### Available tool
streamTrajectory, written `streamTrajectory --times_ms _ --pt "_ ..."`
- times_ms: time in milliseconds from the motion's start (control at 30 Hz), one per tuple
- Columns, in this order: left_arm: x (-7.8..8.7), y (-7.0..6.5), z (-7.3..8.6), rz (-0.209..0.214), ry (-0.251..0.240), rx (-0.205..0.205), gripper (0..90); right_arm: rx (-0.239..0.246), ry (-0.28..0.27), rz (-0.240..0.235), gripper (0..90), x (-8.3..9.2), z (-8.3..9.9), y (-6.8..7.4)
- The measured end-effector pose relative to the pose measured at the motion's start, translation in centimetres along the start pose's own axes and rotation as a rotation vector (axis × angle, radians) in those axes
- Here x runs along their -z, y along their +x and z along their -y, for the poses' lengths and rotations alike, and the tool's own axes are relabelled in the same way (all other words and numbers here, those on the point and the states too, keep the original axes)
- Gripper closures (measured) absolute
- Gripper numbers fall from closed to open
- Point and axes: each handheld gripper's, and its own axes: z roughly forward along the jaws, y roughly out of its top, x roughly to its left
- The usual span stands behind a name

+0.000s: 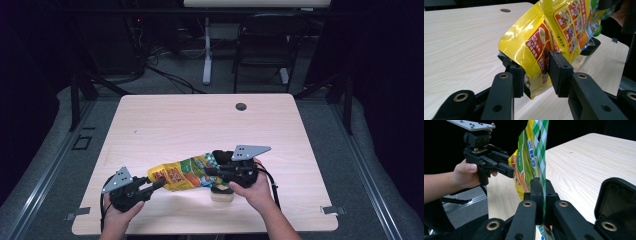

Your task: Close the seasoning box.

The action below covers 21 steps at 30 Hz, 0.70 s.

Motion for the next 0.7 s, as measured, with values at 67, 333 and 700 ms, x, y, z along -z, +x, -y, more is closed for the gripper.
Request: streamTrajectory --times_ms 67,333,700 --pt "0.0 0.0 0.0 0.004 -0.001 0.0 66.9 0.0 -0.002 -0.004 90.0 0.1 0.0 0.1" --pt "-0.1 0.1 0.2 0.002 0.008 0.002 65.6 0.007 -0.009 0.0 90.0 0.4 -0.1 0.2" --pt "0.6 1.0 0.3 -0.026 -0.006 0.036 61.8 0.003 -0.016 0.008 90.0 0.3 -0.3 0.2"
